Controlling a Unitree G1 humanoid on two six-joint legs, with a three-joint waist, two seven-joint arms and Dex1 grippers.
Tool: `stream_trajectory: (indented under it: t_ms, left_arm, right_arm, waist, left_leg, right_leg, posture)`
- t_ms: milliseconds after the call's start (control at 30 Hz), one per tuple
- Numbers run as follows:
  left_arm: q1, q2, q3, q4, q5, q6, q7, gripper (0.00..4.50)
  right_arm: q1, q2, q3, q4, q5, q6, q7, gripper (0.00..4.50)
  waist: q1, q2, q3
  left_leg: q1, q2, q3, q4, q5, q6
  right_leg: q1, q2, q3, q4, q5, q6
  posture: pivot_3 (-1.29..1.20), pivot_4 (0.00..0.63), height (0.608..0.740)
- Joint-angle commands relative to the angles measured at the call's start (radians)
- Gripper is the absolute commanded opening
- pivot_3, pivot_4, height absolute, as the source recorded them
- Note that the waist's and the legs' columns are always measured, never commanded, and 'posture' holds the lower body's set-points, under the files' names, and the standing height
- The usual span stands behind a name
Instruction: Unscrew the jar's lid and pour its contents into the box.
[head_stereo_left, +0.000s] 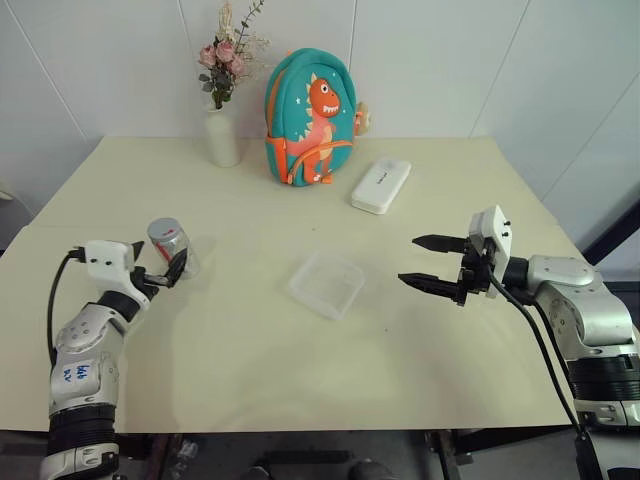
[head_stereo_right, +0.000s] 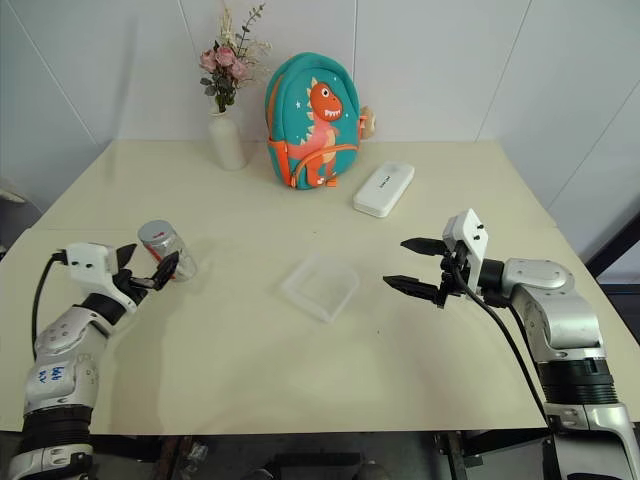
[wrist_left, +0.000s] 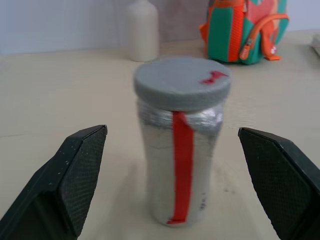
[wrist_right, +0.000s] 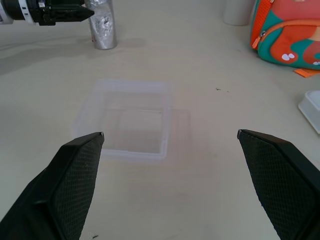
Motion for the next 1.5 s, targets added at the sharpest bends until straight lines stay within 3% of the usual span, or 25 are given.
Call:
stream_trajectory:
  t_ms: [33,700,1133,1233,1433,1500]
  left_arm:
    - [-0.001,0.007,0.011,-0.02,0.005,-0.03,-0.001,4.47]
    - [-0.19,0.008,-0.019,0.289,0.038,-0.145,-0.036,4.47]
    - [-0.219,0.004,-0.036,0.338,0.034,-0.157,-0.062,4.47]
    - [-0.215,0.0,-0.035,0.333,0.032,-0.153,-0.063,3.84]
    - [-0.214,-0.007,-0.03,0.319,0.029,-0.196,-0.073,1.99]
    - [-0.212,-0.006,-0.028,0.315,0.025,-0.196,-0.079,1.98]
  right_arm:
    - [0.002,0.001,-0.029,-0.06,0.034,0.018,-0.026,4.5]
    - [-0.03,0.01,-0.011,-0.043,0.029,0.019,-0.067,4.5]
    - [-0.029,0.012,-0.01,-0.037,0.019,0.012,-0.077,4.5]
    - [-0.031,0.013,-0.01,-0.034,0.017,0.009,-0.078,4.5]
    - [-0.034,0.018,-0.009,-0.03,0.014,0.006,-0.079,4.5]
    - [-0.035,0.019,-0.008,-0.029,0.013,0.004,-0.078,4.5]
  waist:
    - [0.001,0.0,0.0]
    - [0.007,0.0,0.0]
    - [0.007,0.0,0.0]
    - [0.007,0.0,0.0]
    - [0.007,0.0,0.0]
    - [0.006,0.0,0.0]
  left_leg:
    - [0.0,0.0,0.0,0.0,0.0,0.0]
    - [-0.001,0.0,0.0,0.004,-0.001,0.001]
    - [-0.001,0.0,0.0,0.004,-0.001,0.001]
    - [-0.001,0.0,0.0,0.004,-0.001,0.001]
    - [-0.001,0.0,0.0,0.004,-0.001,0.001]
    - [-0.001,0.0,0.0,0.004,-0.001,0.001]
  right_leg:
    - [0.0,0.0,0.0,0.0,0.0,0.0]
    - [0.001,0.0,0.0,0.0,0.001,0.001]
    - [0.001,0.0,0.0,0.0,0.001,0.001]
    - [0.001,0.0,0.0,0.0,0.001,0.001]
    - [0.001,0.0,0.0,0.0,0.001,0.001]
    - [0.001,0.0,0.0,0.0,0.001,0.001]
  posture:
    - [0.0,0.15,0.74]
    - [0.0,0.15,0.74]
    - [0.0,0.15,0.74]
    - [0.0,0.15,0.74]
    - [0.0,0.15,0.74]
    - [0.0,0.15,0.74]
